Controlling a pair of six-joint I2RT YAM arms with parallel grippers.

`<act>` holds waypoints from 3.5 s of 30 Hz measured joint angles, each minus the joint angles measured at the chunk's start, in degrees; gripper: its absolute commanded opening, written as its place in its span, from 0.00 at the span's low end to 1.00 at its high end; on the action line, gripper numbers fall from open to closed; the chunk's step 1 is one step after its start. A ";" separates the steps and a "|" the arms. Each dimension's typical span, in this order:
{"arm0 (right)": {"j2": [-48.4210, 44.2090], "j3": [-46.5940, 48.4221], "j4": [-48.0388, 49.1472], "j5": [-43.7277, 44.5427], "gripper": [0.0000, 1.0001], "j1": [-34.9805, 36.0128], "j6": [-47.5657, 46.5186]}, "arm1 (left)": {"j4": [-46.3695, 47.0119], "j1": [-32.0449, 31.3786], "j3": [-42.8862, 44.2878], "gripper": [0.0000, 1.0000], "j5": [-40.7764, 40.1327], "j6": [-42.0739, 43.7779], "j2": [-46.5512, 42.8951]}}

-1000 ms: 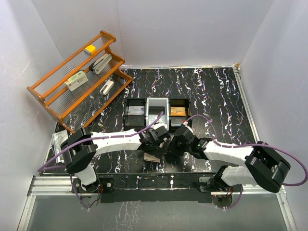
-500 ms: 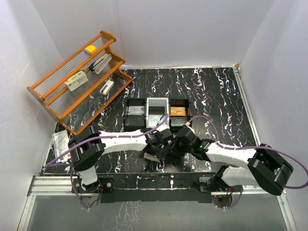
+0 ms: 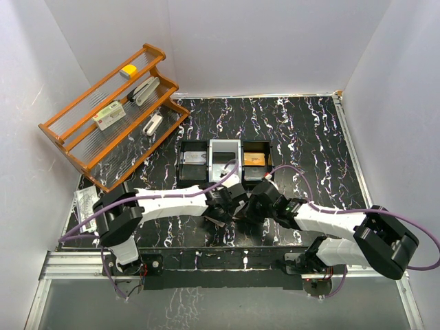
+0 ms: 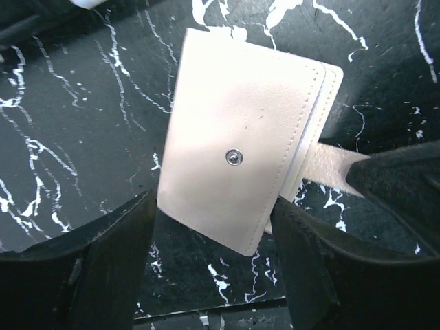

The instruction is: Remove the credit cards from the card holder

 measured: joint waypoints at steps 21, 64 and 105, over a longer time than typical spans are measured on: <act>1.09 3.63 -4.31 -1.68 0.00 -0.63 -3.69 | 0.11 1.14 -1.16 0.09 -3.74 0.20 -5.27; 12.55 23.98 -13.90 -13.40 0.00 -0.70 -18.62 | 8.46 9.92 -20.96 0.03 12.81 -12.33 -21.57; 6.21 11.61 -17.86 -5.92 0.00 -4.33 -16.98 | 6.51 10.01 -19.54 0.75 16.76 -10.49 -28.89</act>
